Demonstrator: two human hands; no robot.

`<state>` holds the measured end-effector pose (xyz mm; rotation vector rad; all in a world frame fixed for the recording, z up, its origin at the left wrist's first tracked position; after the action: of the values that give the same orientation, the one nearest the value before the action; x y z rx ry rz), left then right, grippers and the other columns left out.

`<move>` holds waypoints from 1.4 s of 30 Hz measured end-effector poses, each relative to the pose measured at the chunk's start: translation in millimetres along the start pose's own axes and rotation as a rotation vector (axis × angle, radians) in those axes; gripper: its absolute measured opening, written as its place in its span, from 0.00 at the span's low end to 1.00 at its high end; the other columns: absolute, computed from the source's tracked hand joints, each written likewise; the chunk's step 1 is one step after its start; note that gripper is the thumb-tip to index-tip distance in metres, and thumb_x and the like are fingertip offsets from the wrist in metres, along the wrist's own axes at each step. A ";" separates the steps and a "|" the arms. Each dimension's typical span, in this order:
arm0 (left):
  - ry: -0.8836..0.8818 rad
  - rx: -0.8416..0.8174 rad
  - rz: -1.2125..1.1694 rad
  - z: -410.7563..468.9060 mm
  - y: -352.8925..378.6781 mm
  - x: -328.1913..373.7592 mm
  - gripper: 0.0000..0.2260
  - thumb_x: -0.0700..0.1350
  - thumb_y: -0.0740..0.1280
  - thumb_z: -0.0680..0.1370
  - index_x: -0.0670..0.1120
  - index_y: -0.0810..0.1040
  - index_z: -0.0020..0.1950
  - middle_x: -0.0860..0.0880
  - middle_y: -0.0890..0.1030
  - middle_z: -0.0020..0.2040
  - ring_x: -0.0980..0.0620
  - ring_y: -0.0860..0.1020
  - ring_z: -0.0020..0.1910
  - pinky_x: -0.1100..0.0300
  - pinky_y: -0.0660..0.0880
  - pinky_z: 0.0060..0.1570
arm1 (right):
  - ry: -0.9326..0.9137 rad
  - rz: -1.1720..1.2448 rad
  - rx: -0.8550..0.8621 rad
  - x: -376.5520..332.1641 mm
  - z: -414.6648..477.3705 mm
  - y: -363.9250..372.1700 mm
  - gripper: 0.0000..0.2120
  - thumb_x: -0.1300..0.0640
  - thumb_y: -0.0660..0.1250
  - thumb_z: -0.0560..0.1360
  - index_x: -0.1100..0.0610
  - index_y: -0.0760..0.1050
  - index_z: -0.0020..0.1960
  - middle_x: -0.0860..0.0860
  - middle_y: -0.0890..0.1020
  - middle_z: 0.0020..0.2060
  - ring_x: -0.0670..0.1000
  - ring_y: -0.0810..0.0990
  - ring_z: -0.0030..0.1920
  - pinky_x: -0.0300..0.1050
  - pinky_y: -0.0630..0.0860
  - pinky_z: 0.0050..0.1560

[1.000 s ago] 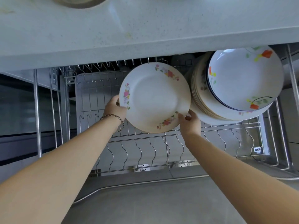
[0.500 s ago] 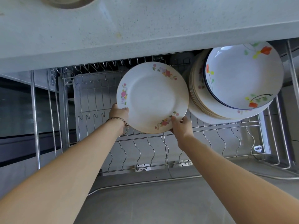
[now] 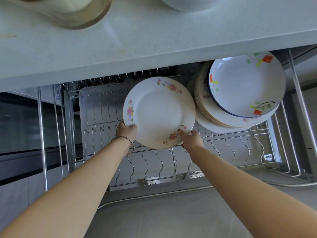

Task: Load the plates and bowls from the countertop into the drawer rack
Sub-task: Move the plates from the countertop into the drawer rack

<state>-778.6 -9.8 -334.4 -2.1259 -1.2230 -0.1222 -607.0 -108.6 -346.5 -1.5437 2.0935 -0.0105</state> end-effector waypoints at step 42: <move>0.657 0.026 0.367 -465.0 101.3 333.8 0.06 0.40 0.55 0.76 0.45 0.71 0.44 0.46 0.74 0.43 0.48 0.72 0.41 0.59 0.71 0.45 | -0.808 -1.010 -0.003 -260.2 -238.6 -525.4 0.17 0.55 0.58 0.77 0.56 0.73 0.64 0.54 0.77 0.62 0.53 0.75 0.61 0.45 0.69 0.63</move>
<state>-401.3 -74.3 103.1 -2.0054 -0.4457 -0.5826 -188.9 -130.3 128.3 -1.9891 0.6021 0.2117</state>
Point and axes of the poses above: each hand's wrist, its own z-axis towards the middle knuckle, its own y-axis out of the palm, x = y × z, the point moved 2 cm from there along z, towards the middle knuckle
